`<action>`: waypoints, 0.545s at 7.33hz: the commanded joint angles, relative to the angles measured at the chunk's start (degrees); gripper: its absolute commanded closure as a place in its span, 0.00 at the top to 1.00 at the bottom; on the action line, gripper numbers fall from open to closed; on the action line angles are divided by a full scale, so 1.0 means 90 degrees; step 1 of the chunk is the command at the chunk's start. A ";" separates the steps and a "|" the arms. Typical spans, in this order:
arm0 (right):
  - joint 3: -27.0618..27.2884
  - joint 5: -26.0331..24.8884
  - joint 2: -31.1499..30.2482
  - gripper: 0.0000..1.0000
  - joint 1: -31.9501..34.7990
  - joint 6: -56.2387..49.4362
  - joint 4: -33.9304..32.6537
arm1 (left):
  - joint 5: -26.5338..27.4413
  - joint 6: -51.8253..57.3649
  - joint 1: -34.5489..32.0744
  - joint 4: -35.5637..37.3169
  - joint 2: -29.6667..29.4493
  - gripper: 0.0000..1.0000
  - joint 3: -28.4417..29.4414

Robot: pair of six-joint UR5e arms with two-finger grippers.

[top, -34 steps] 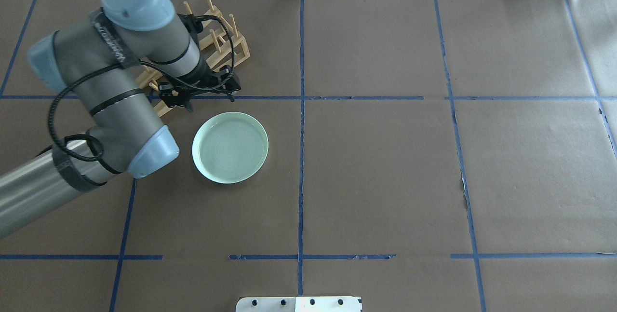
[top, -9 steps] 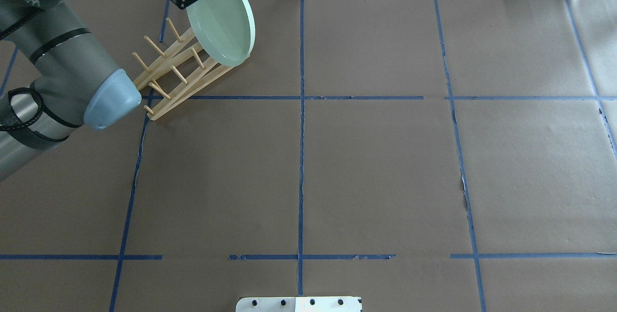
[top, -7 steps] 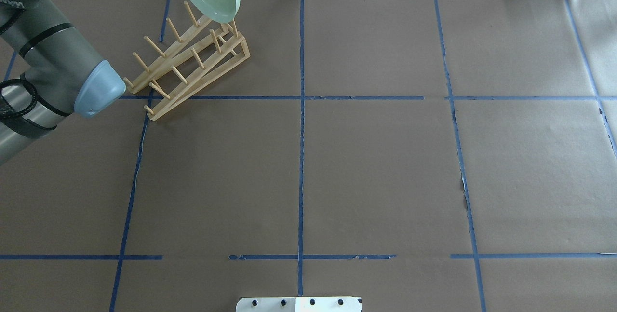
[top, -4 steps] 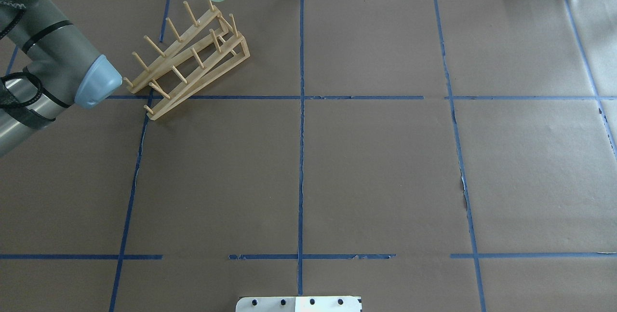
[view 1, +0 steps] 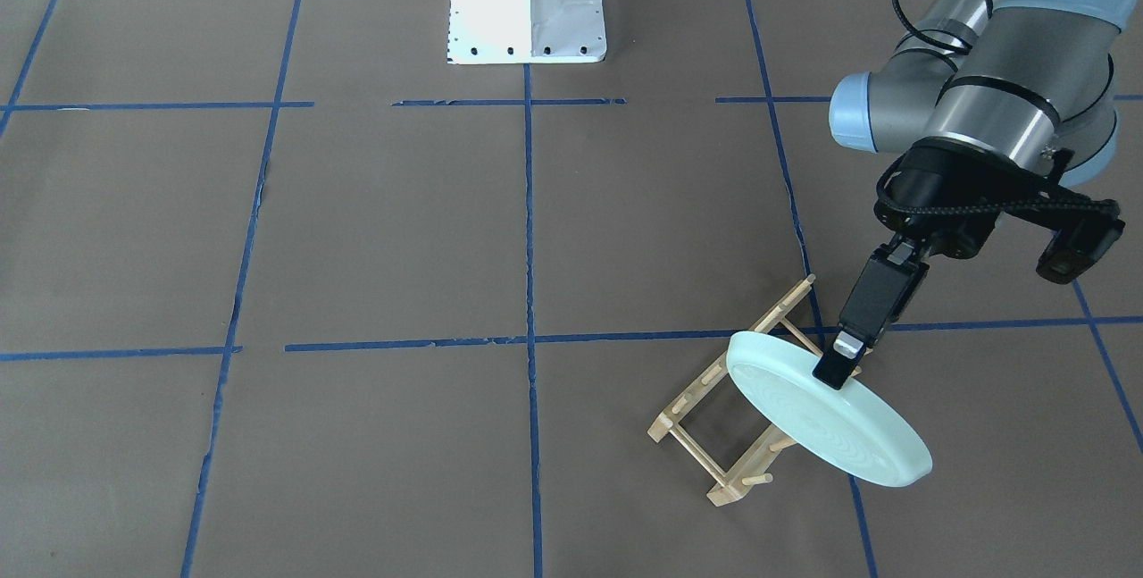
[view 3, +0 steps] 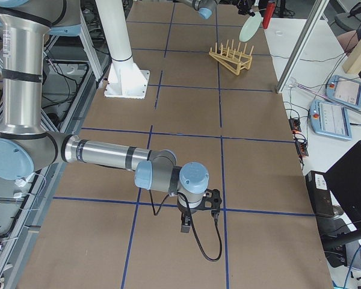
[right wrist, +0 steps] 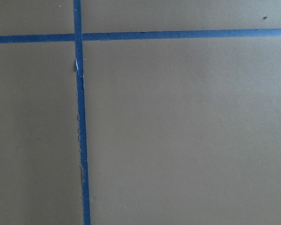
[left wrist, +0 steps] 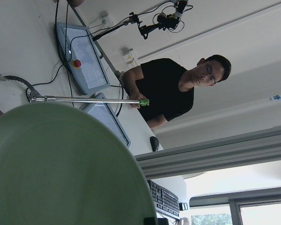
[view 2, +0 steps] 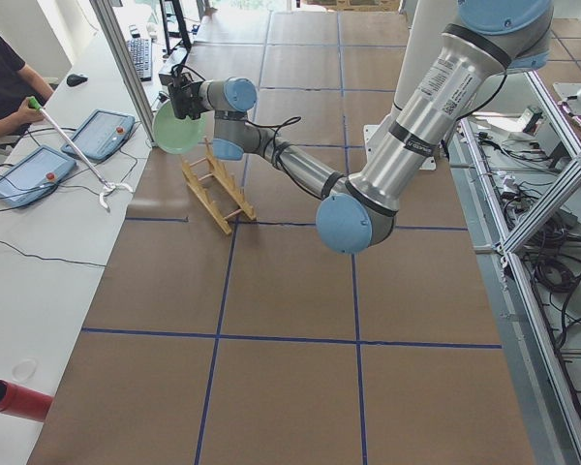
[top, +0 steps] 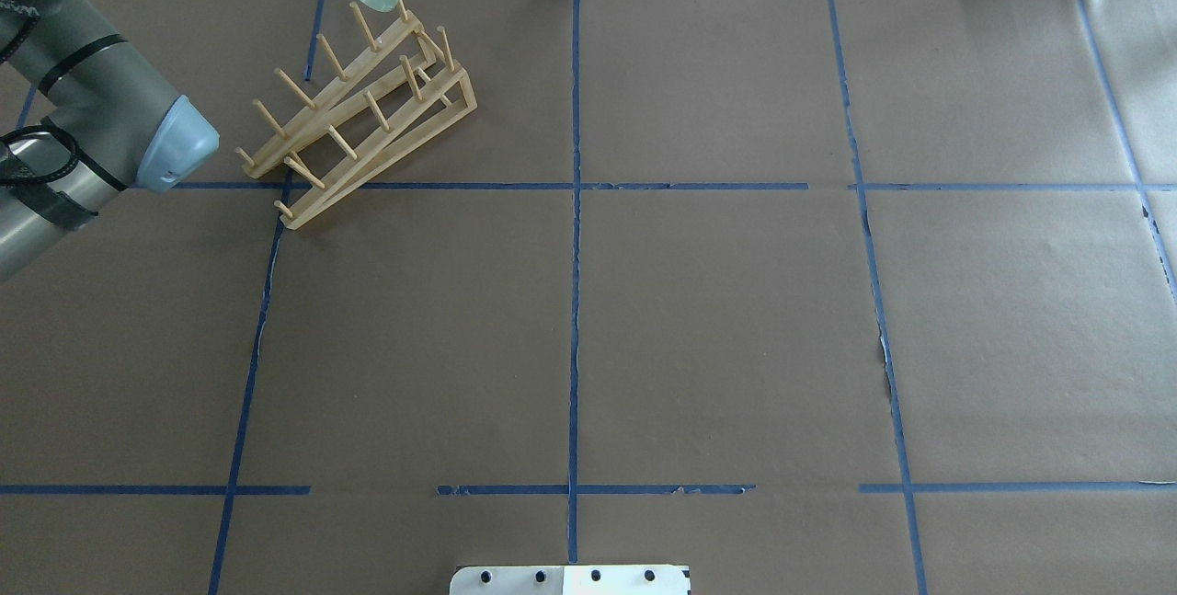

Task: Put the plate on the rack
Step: 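Carry the plate upright with the left gripper above the wooden rack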

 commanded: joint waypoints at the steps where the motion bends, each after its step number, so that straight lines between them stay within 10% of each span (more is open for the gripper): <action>1: 0.0000 0.0000 -0.0003 1.00 0.0000 0.0000 0.0000 | -0.0028 0.0152 0.0180 -0.0336 -0.0022 0.00 0.0268; 4: 0.0000 0.0000 -0.0003 1.00 0.0000 0.0000 0.0000 | -0.0037 0.0192 0.0278 -0.0357 -0.0032 0.00 0.0358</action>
